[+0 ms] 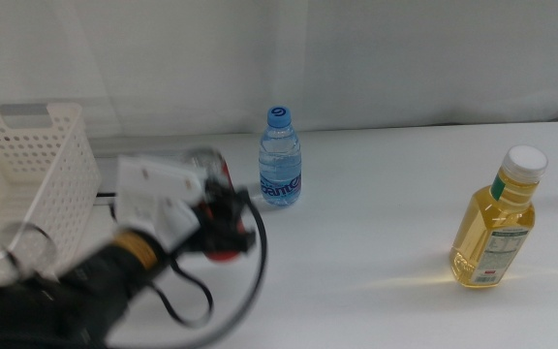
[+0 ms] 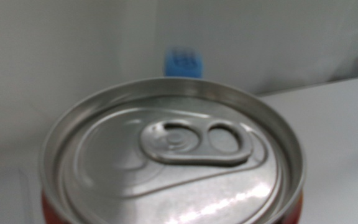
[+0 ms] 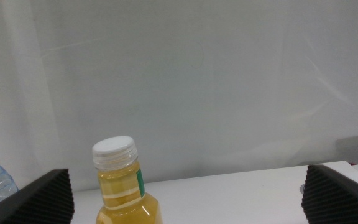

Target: Use arms to grab the bottles and put them into the dustbin to the left of the table.

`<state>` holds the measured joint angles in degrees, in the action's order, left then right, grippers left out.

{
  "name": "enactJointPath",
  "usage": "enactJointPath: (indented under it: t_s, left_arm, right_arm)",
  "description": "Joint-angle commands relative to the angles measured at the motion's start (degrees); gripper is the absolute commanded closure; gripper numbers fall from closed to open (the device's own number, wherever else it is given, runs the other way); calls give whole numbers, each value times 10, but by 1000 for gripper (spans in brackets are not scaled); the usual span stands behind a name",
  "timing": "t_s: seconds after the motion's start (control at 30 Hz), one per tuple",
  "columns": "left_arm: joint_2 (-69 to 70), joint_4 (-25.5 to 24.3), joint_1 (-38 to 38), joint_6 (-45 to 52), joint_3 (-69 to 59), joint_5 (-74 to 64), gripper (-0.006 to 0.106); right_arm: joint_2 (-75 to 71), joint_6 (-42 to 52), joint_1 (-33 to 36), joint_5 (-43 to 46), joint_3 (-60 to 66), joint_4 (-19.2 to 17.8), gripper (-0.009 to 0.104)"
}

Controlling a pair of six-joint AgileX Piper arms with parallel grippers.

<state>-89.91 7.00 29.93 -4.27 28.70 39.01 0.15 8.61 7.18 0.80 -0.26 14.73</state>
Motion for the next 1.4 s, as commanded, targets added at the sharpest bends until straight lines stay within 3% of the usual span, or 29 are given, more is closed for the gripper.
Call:
enactJointPath:
  t_s: [0.0, 0.2, 0.37, 0.67, 1.37]
  left_arm:
    - [59, 15, -22, 53, 44, -80, 103]
    - [153, 15, -123, 113, 189, -327, 103]
    - [170, -11, -262, 124, 334, -539, 103]
    - [134, -26, -429, 99, 424, -678, 103]
    - [-99, -10, -454, 102, 424, -701, 103]
  right_arm:
    - [-18, 3, -4, 0, 23, -1, -8]
    - [-18, 3, -4, 0, 23, -1, -8]
    - [-18, 4, -4, 0, 23, -1, -8]
    - [-18, 4, -4, 0, 23, -1, -8]
    - [-18, 4, -4, 0, 23, 0, -8]
